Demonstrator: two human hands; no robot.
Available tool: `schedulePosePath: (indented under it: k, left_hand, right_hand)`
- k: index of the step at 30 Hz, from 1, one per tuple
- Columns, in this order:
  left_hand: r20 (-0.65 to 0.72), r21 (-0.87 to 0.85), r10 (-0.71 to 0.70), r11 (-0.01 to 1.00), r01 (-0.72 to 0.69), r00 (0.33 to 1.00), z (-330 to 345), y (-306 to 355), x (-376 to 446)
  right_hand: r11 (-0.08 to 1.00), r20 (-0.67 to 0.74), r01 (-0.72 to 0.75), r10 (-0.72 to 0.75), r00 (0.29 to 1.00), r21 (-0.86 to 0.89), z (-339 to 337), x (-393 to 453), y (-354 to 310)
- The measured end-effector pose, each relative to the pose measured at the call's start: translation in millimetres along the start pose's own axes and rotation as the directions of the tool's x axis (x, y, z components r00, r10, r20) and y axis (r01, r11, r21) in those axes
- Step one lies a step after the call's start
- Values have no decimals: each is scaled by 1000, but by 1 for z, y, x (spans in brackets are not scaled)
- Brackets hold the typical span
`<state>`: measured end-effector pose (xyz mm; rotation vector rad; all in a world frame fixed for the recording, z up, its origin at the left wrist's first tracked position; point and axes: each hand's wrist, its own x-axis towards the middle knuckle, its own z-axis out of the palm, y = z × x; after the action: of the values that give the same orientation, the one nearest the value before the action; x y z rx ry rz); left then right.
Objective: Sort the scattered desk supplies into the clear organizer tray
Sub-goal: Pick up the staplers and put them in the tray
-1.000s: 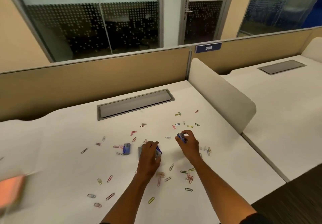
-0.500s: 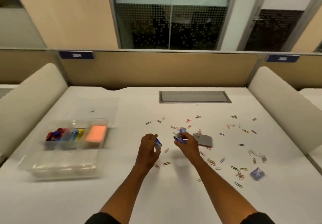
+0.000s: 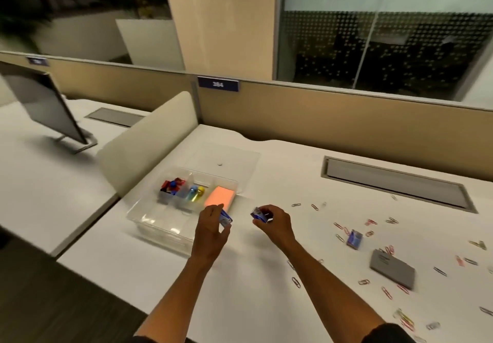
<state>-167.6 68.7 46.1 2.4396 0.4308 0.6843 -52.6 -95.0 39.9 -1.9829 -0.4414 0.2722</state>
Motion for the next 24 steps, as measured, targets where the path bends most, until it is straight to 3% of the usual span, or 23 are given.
schedulePosePath:
  k: [12, 17, 24]
  left_hand:
    - [-147, 55, -294, 951, 304, 945, -69, -76, 7]
    - [-119, 57, -311, 946, 319, 943, -95, -126, 25]
    - [-44, 29, -214, 976, 216, 976, -128, -202, 56]
  right_hand:
    - [974, 264, 210, -183, 947, -80, 122, 37, -70]
    - [948, 314, 278, -219, 924, -157, 173, 58, -101]
    - [844, 400, 411, -264, 878, -344, 241, 98, -130]
